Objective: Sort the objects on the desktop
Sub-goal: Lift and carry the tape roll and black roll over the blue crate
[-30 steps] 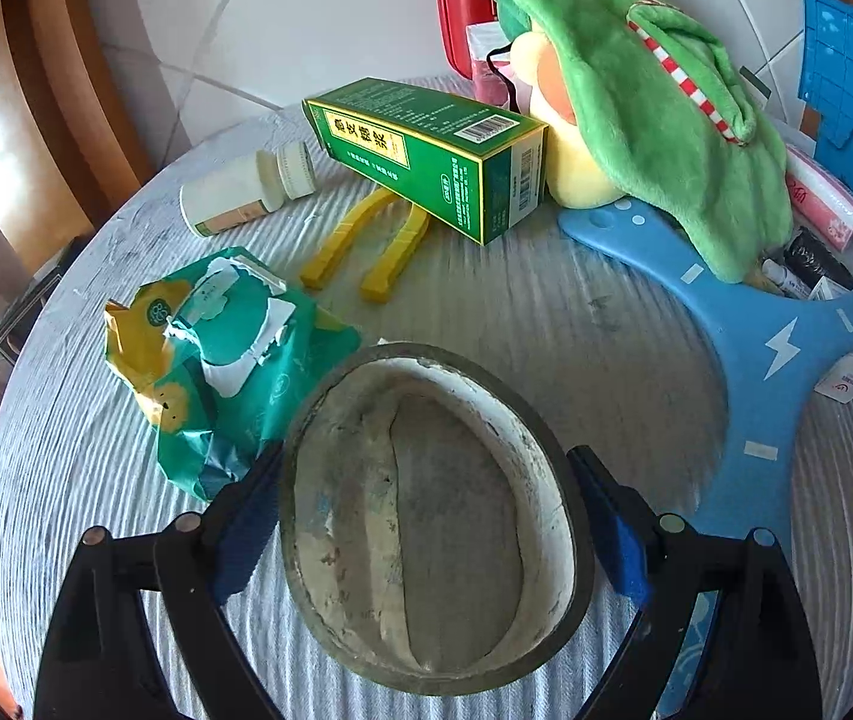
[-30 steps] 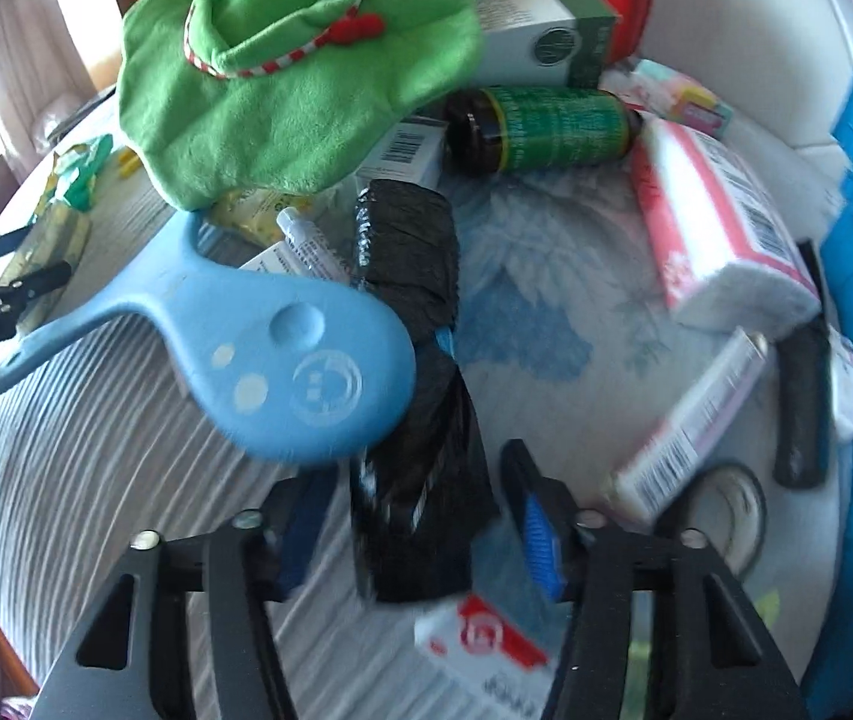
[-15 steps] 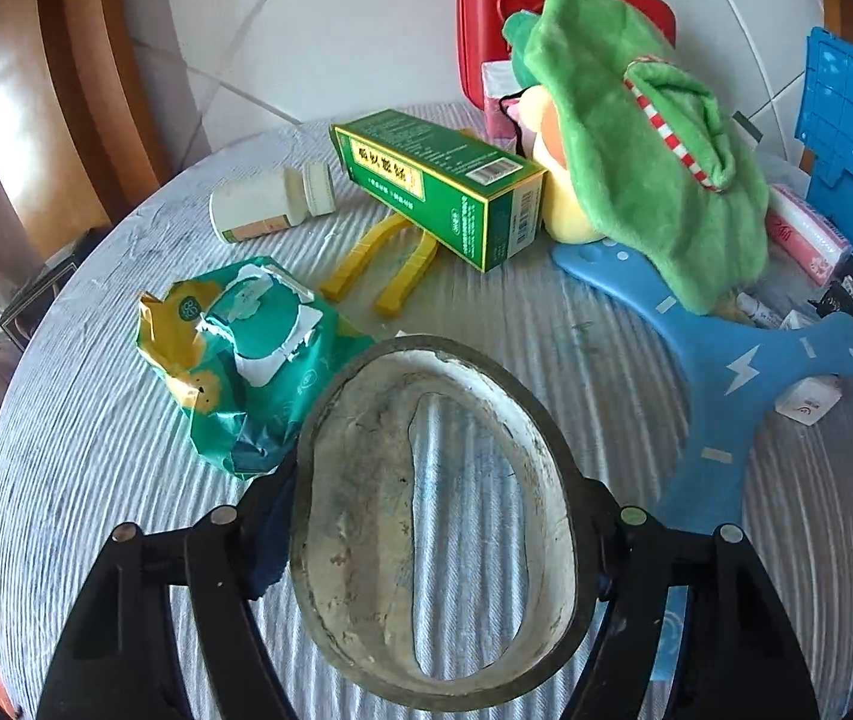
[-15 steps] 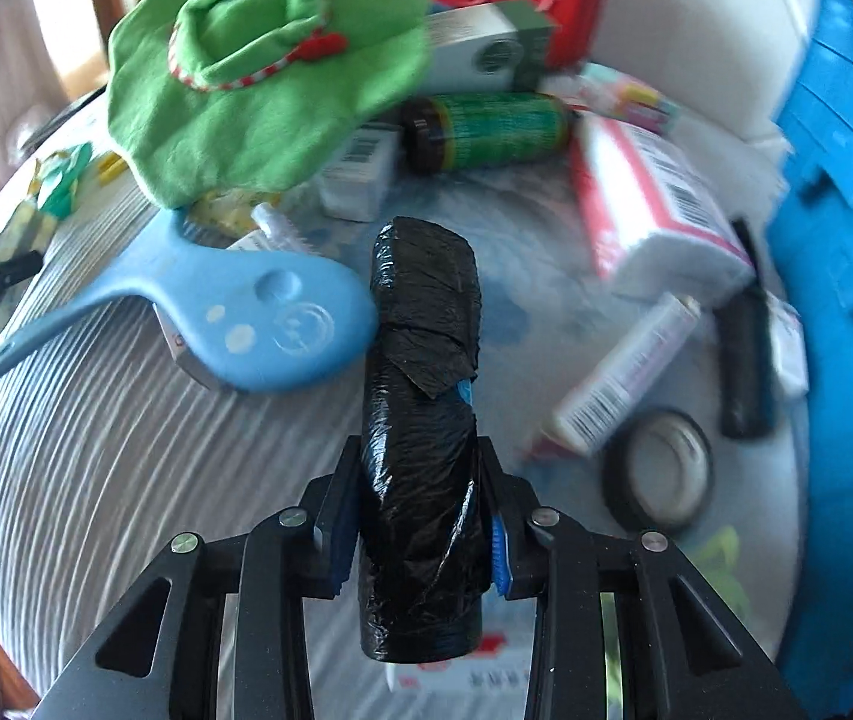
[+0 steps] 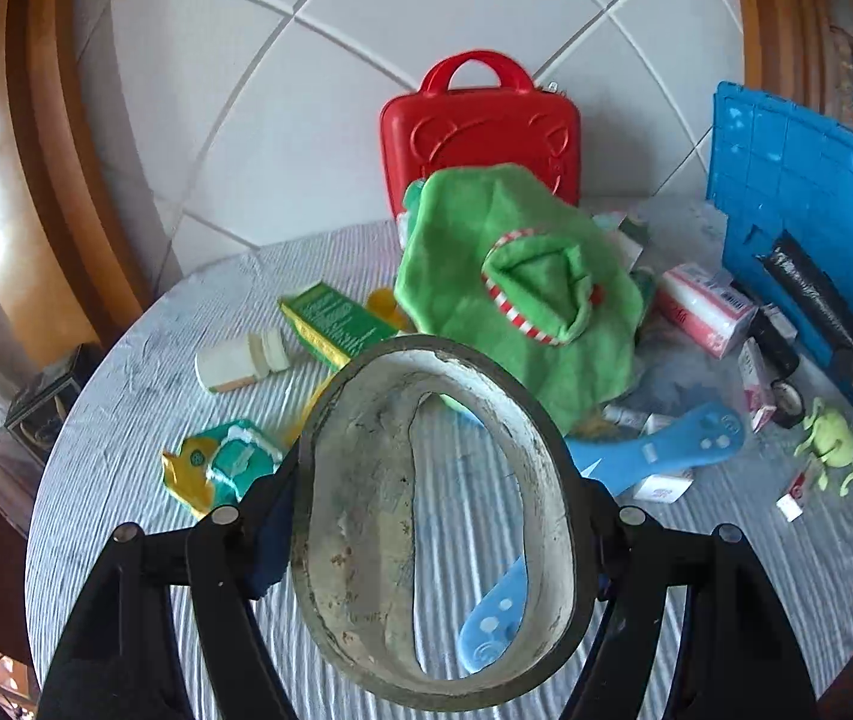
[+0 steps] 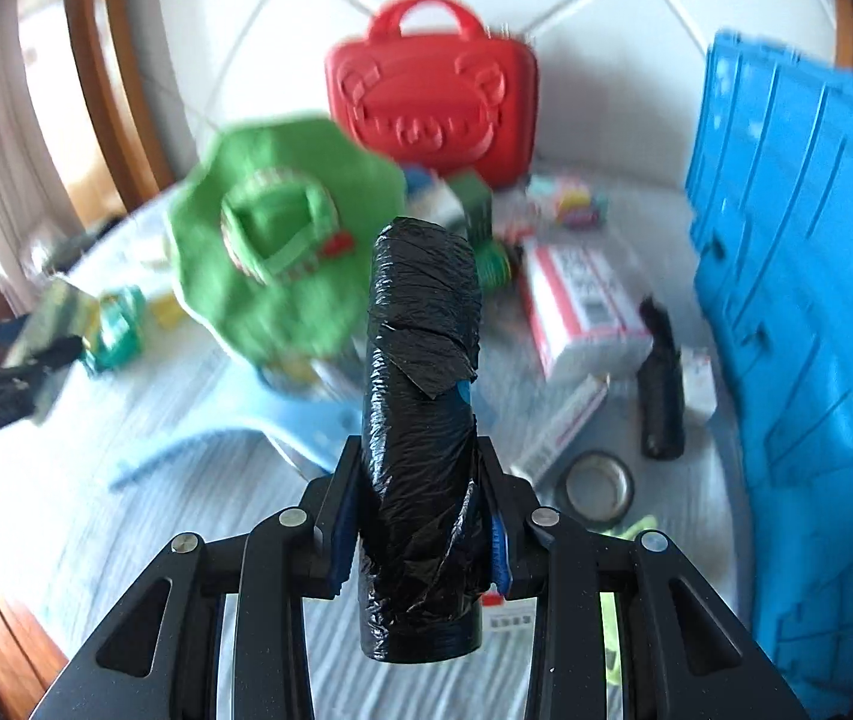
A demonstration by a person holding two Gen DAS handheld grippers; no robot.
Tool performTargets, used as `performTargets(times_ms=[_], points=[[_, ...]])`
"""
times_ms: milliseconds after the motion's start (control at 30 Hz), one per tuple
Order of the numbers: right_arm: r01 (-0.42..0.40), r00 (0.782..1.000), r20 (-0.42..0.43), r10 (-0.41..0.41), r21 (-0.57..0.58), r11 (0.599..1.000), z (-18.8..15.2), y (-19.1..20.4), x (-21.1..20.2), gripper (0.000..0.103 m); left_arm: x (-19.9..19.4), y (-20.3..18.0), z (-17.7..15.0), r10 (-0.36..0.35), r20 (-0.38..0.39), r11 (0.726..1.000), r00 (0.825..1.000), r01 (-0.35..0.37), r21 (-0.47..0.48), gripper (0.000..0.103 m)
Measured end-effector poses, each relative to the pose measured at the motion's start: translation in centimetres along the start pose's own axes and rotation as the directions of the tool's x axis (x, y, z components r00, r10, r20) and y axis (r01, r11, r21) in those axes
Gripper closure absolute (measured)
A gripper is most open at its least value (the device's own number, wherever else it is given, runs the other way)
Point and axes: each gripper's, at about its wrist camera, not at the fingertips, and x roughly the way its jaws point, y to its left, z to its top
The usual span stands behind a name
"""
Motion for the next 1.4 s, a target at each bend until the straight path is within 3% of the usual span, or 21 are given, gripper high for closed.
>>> performTargets(times_ms=[267, 633, 833, 1100, 1267, 1400], points=[[0.028, 0.979, 0.203, -0.034, 0.035, 0.999, 3.7, 2.3, -8.7, 0.07, -5.4, -4.3, 7.1, -0.089, 0.171, 0.993, 0.981, 0.074, 0.095, 0.031], [0.146, 0.909, 0.372, -0.189, 0.14, 0.979, 4.2, 0.6, -19.0, 0.07, -10.9, -12.4, 13.2, -0.236, 0.309, 0.961, 0.921, 0.175, 0.213, 0.031], [0.183, 0.855, 0.453, -0.254, 0.195, 0.964, 2.1, -3.4, -26.0, 0.07, -13.8, -18.9, 15.4, -0.274, 0.351, 0.948, 0.895, 0.19, 0.256, 0.031], [0.266, 0.794, 0.505, -0.339, 0.213, 0.94, -0.6, -11.8, -34.5, 0.07, -18.6, -31.4, 18.2, -0.313, 0.411, 0.937, 0.856, 0.206, 0.284, 0.031], [0.295, 0.775, 0.501, -0.385, 0.252, 0.922, -1.9, -18.6, -37.8, 0.07, -20.7, -39.3, 20.3, -0.362, 0.431, 0.921, 0.827, 0.247, 0.3, 0.031], [0.294, 0.779, 0.473, -0.412, 0.305, 0.906, -2.5, -23.9, -39.3, 0.07, -20.7, -44.9, 21.9, -0.386, 0.4, 0.906, 0.831, 0.259, 0.336, 0.031]])
